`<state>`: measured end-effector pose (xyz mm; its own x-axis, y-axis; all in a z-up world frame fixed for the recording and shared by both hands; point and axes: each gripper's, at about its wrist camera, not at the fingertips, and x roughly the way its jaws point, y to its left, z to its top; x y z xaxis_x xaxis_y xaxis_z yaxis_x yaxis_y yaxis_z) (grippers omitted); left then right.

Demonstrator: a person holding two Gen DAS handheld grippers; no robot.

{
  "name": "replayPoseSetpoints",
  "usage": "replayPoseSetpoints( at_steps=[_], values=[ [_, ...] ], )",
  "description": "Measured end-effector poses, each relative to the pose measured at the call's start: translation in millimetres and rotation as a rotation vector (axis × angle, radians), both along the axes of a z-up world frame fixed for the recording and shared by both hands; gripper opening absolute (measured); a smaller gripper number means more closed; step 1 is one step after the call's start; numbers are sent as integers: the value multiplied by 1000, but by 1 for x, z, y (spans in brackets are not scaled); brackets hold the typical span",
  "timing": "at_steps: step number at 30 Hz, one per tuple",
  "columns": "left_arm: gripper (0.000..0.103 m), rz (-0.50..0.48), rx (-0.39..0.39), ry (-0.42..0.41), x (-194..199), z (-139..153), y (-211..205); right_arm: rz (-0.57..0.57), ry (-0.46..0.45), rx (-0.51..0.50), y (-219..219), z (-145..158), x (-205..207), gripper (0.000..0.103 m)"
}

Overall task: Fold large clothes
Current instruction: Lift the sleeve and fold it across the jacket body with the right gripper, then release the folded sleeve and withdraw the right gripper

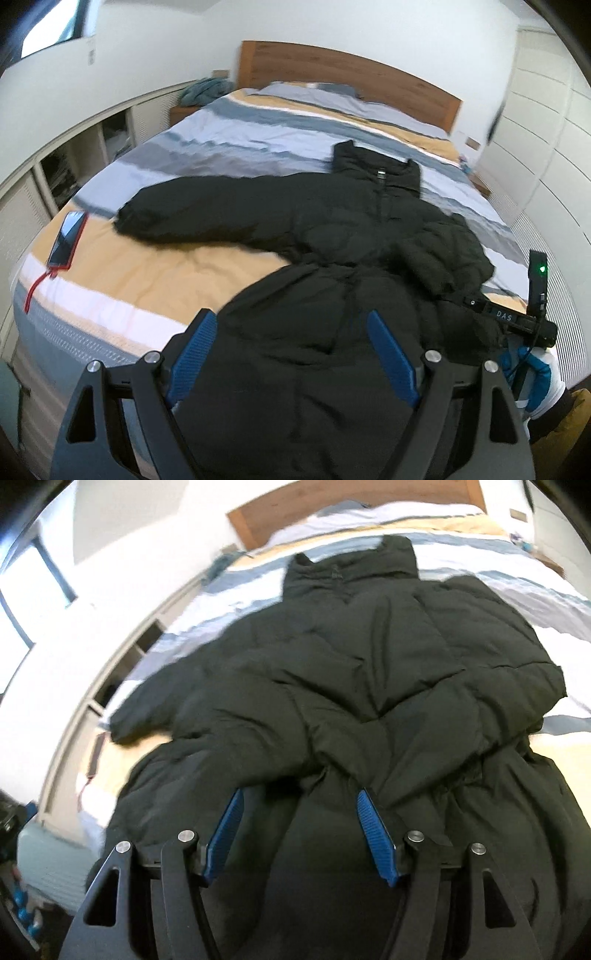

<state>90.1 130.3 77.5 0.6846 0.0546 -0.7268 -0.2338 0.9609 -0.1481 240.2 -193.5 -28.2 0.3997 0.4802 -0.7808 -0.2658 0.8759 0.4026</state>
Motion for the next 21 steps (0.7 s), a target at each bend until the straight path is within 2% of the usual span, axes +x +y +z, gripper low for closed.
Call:
replayPoseSetpoints(
  at_steps=[6, 12, 17, 21],
  values=[
    [84, -107, 27, 6, 51, 19, -63, -72, -91, -49, -28, 44, 8, 64],
    [84, -200, 57, -33, 143, 29, -137, -156, -179, -125, -77, 80, 40, 64],
    [84, -234, 50, -39, 226, 5, -185, -198, -219, -158, -91, 83, 80, 64],
    [84, -238, 60, -22, 274, -40, -205, -210, -210, -170, -93, 57, 114, 64]
  ],
)
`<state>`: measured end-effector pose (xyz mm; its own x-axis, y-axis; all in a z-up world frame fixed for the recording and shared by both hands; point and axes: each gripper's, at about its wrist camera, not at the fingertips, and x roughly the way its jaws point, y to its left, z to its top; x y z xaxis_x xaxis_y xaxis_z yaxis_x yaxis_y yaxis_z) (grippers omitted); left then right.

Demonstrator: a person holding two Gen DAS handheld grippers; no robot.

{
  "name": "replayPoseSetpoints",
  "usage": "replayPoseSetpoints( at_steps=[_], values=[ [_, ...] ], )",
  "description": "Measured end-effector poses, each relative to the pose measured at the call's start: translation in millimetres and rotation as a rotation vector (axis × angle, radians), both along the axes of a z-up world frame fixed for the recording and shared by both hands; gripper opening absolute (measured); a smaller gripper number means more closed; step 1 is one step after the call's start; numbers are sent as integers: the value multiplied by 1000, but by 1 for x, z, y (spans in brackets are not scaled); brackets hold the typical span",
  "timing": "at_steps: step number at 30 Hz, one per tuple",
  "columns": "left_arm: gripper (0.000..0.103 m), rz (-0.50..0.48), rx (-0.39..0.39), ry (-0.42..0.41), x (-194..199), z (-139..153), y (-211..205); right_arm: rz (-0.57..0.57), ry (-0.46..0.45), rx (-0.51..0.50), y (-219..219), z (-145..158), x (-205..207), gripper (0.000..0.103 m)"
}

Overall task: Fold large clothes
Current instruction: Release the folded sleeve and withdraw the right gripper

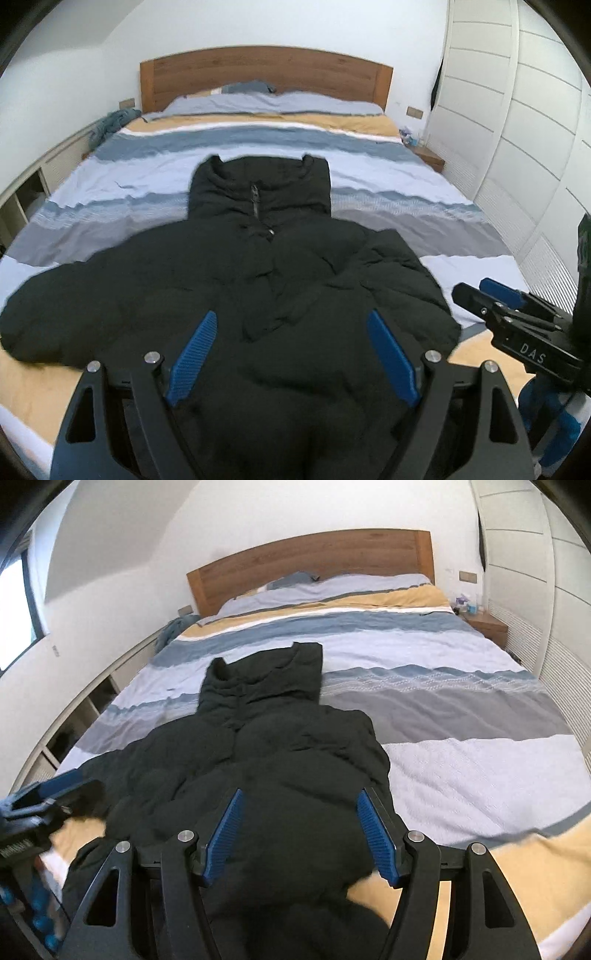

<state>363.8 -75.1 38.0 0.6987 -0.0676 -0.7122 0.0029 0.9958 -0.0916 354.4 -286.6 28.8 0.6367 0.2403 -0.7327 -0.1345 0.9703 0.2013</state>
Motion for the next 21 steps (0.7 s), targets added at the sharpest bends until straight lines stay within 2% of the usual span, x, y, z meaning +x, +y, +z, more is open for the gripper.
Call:
replayPoseSetpoints(
  at_steps=[6, 10, 12, 15, 17, 21],
  values=[
    [84, 19, 58, 72, 27, -73, -1, 17, 54, -24, 4, -60, 25, 64],
    [85, 20, 42, 127, 20, -108, 12, 15, 93, -10, -3, -92, 28, 65],
    [85, 25, 20, 135, 12, -111, 21, 12, 100, -15, -10, -99, 28, 66],
    [85, 51, 56, 125, 0, -104, 30, -42, 103, -46, -21, -98, 25, 66],
    [85, 70, 80, 88, -12, -95, 34, -94, 76, -100, -21, -87, 21, 66],
    [85, 78, 92, 77, -25, -90, 38, -73, 23, -46, -8, -68, 10, 66]
  ],
)
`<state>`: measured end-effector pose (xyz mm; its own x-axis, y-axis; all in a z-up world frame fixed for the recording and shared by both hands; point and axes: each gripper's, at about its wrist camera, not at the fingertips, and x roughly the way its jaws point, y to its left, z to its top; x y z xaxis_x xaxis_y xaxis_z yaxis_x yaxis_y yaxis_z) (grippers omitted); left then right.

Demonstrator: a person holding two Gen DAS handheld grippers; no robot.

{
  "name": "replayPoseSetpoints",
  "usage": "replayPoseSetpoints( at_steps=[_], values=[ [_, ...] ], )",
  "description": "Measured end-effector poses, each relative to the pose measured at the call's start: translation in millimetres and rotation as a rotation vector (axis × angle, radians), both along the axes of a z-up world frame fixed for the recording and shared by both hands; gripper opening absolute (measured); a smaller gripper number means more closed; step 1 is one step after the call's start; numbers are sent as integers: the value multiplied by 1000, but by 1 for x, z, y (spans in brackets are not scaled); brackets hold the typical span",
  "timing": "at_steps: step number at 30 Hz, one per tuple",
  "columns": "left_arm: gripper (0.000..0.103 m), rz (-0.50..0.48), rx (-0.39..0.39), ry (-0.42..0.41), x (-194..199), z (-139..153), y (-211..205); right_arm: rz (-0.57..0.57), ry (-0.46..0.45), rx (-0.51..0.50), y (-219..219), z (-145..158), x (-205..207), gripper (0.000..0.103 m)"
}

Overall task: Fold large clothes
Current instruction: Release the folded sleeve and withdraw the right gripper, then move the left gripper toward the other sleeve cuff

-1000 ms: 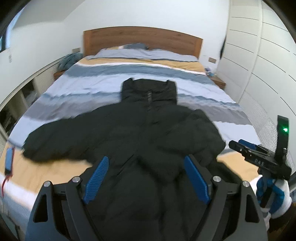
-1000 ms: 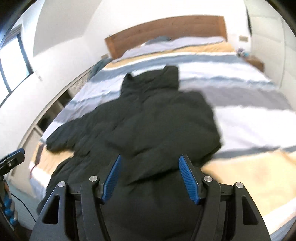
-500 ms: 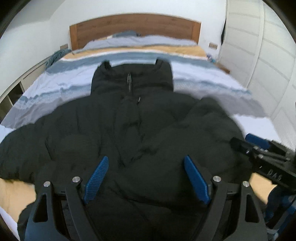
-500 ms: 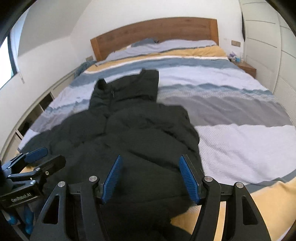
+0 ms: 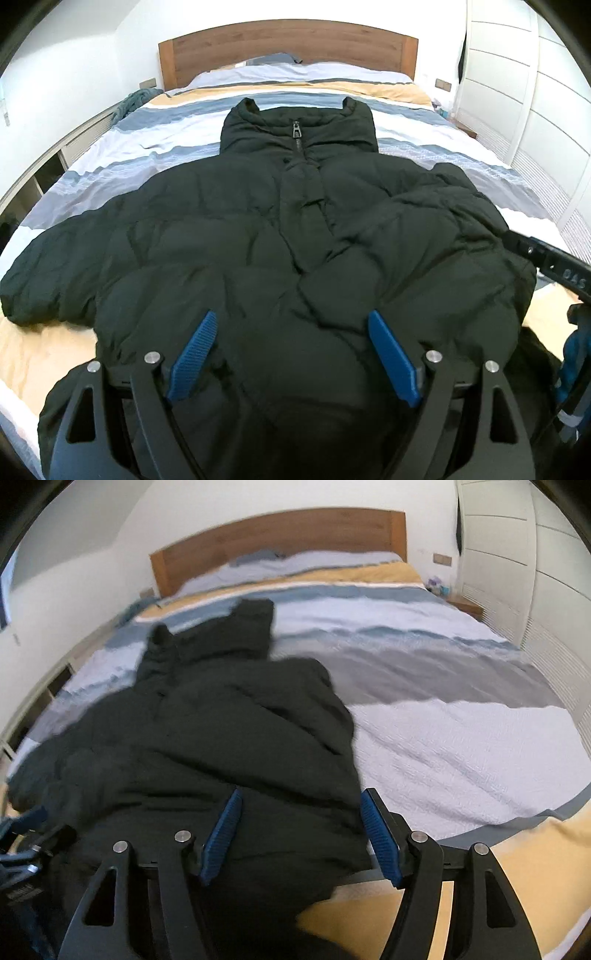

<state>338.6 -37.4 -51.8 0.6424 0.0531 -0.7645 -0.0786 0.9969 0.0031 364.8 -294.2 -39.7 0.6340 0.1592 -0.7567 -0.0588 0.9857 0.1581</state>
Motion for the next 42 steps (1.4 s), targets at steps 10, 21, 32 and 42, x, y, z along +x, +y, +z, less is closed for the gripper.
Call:
replayPoseSetpoints(
  at_steps=[10, 21, 32, 42],
  values=[
    [85, 2, 25, -22, -36, 20, 10, -2, 62, 25, 16, -14, -19, 68],
    [84, 24, 45, -140, -111, 81, 21, -18, 26, 21, 25, 38, -80, 68],
    [85, 74, 71, -215, -192, 126, 51, 13, -40, 60, 59, 100, -157, 69],
    [84, 130, 22, -256, -247, 143, 95, 62, -76, 40, 95, 135, -213, 71]
  ],
)
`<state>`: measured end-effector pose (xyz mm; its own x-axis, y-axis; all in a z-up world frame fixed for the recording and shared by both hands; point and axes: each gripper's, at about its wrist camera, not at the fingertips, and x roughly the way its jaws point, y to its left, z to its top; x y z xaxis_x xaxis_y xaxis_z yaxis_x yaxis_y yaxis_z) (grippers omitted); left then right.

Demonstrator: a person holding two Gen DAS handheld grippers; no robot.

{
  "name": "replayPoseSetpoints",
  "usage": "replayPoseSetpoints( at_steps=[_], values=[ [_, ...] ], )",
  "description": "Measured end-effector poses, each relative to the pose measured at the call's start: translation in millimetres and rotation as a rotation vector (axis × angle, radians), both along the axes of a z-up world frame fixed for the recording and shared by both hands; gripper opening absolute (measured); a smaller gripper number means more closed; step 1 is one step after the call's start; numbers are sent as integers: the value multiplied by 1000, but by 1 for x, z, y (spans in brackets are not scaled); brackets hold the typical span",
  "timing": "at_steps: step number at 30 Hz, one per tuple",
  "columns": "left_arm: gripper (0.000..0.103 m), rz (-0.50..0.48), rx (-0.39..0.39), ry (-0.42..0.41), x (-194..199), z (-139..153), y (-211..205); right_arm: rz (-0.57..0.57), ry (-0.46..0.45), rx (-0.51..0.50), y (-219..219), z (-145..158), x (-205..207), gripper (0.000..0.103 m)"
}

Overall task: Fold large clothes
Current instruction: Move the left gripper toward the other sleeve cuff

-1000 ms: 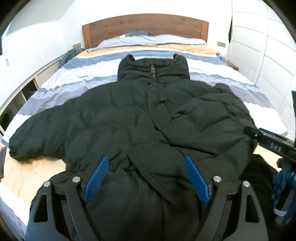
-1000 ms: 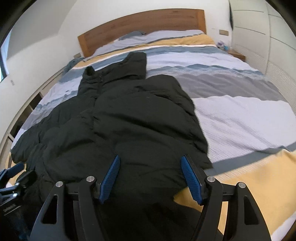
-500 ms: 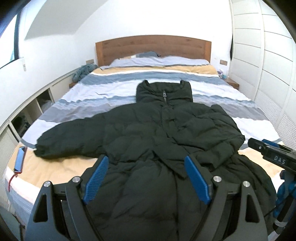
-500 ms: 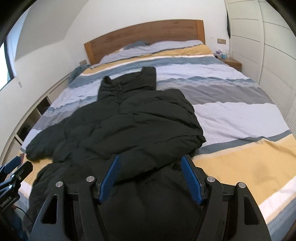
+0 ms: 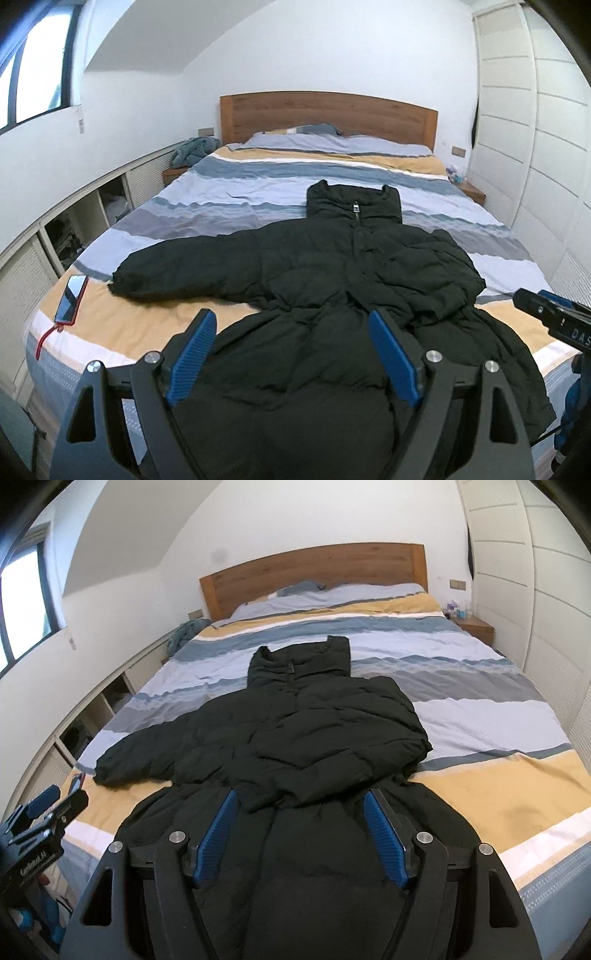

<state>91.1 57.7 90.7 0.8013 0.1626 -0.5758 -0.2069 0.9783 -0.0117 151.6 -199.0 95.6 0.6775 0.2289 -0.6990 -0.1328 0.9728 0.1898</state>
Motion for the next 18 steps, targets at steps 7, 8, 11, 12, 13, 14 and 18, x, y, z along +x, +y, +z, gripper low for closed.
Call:
replayPoseSetpoints(
  at_steps=[7, 8, 11, 12, 13, 14, 18],
  values=[
    [84, 47, -10, -18, -26, -1, 36, -1, 0, -26, 17, 8, -16, 72],
    [84, 54, -14, -18, -28, -2, 42, 1, -1, -30, 19, 9, -17, 72],
    [84, 79, -33, -12, -36, -6, 62, 3, -2, -45, 26, 12, -18, 72],
    [84, 87, -38, -11, -37, -8, 68, 1, -4, -50, 29, 14, -19, 72],
    [84, 97, -44, -10, -39, -9, 76, 0, -6, -53, 31, 16, -19, 72],
    [84, 105, -48, -9, -41, -11, 82, -1, -8, -56, 33, 17, -20, 72],
    [84, 131, -71, -1, -47, -20, 106, -3, -16, -82, 46, 22, -20, 72]
  ],
)
